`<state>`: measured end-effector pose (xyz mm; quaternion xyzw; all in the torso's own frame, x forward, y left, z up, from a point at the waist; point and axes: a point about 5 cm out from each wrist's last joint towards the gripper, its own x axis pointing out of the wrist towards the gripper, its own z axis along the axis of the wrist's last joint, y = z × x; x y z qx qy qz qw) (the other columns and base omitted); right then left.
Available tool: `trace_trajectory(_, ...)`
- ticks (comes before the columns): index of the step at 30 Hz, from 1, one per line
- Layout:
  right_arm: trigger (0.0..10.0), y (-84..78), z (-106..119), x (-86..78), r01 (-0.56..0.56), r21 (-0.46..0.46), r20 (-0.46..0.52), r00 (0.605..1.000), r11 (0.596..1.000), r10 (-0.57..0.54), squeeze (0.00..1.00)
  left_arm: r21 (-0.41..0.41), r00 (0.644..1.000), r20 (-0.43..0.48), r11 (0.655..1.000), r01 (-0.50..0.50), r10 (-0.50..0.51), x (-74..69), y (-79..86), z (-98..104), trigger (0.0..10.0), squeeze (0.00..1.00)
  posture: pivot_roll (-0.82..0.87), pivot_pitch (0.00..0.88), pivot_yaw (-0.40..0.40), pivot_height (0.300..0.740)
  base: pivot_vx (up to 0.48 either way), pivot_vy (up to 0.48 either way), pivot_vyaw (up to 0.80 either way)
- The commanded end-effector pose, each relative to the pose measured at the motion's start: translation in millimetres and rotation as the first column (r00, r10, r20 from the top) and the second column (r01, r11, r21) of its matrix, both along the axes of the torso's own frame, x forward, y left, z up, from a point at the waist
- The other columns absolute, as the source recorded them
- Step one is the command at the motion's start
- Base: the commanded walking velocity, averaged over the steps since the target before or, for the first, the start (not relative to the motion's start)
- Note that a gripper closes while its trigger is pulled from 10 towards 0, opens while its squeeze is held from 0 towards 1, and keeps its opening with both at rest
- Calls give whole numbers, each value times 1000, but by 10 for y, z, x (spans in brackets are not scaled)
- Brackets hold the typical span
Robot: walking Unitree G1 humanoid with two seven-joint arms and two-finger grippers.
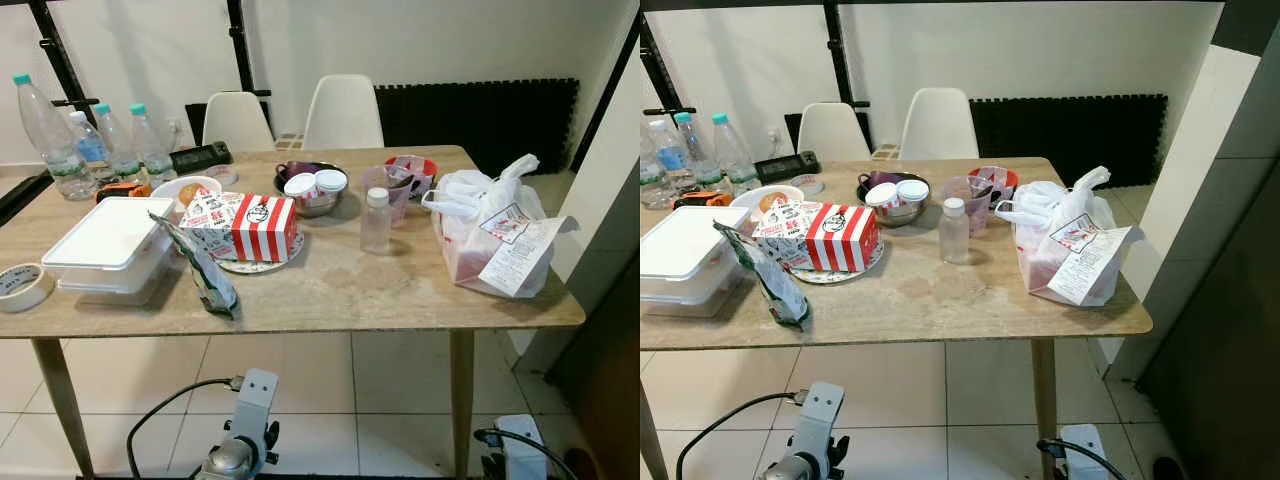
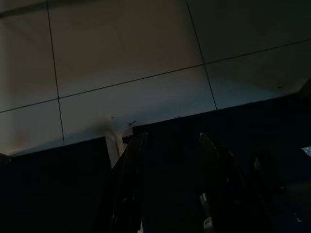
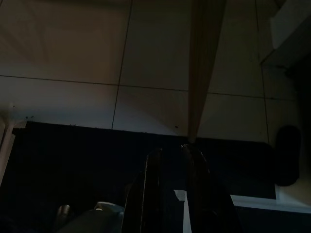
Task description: Restocking fridge
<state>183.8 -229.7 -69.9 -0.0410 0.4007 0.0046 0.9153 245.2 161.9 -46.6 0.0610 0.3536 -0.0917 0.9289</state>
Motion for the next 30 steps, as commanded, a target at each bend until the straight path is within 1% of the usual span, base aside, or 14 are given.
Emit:
trace_trajectory(1,10000,31,-19,-29,3,7,0,1000,1000,-3,0,4,1000,-9,1000,10,-10,-34,0,-23,10000,0,-90,12,32,726,0,0,0)
trace_trajectory(5,10000,28,-19,-30,8,7,0,1000,1000,-8,0,-5,1000,-1,1000,18,-18,-10,-18,-6,10000,0,-90,10,33,726,0,0,0)
trace_trajectory(7,10000,26,-20,-31,9,7,0,1000,1000,-9,0,5,999,-1,999,37,-37,-5,-28,-3,10000,0,-91,10,33,726,0,0,0)
trace_trajectory(8,10000,23,-20,-36,12,6,1,1000,1000,-12,0,16,998,-8,998,65,-65,-5,-51,-5,10000,0,-92,8,34,726,0,-480,0)
trace_trajectory(11,10000,17,-23,-47,16,6,0,1000,1000,-16,0,17,997,-12,997,80,-80,-11,-73,-11,10000,0,-94,6,36,726,0,-480,0)
trace_trajectory(13,10000,12,-27,-57,18,5,-2,1000,1000,-18,0,17,997,-9,997,79,-79,-8,-79,-8,10000,0,-95,5,36,726,0,-480,0)
trace_trajectory(15,10000,10,-29,-62,20,5,-3,1000,1000,-20,0,11,998,1,998,57,-57,3,-77,1,10000,0,-95,5,36,726,0,-480,0)
trace_trajectory(21,10000,12,-33,-68,17,5,-7,1000,1000,-17,0,19,999,0,999,39,-39,3,-43,-1,10000,0,-95,8,33,726,0,0,0)
trace_trajectory(30,10000,24,-18,-34,9,5,2,1000,1000,-9,0,17,1000,10,1000,18,-18,-6,1,0,10000,0,-92,9,29,726,0,0,0)
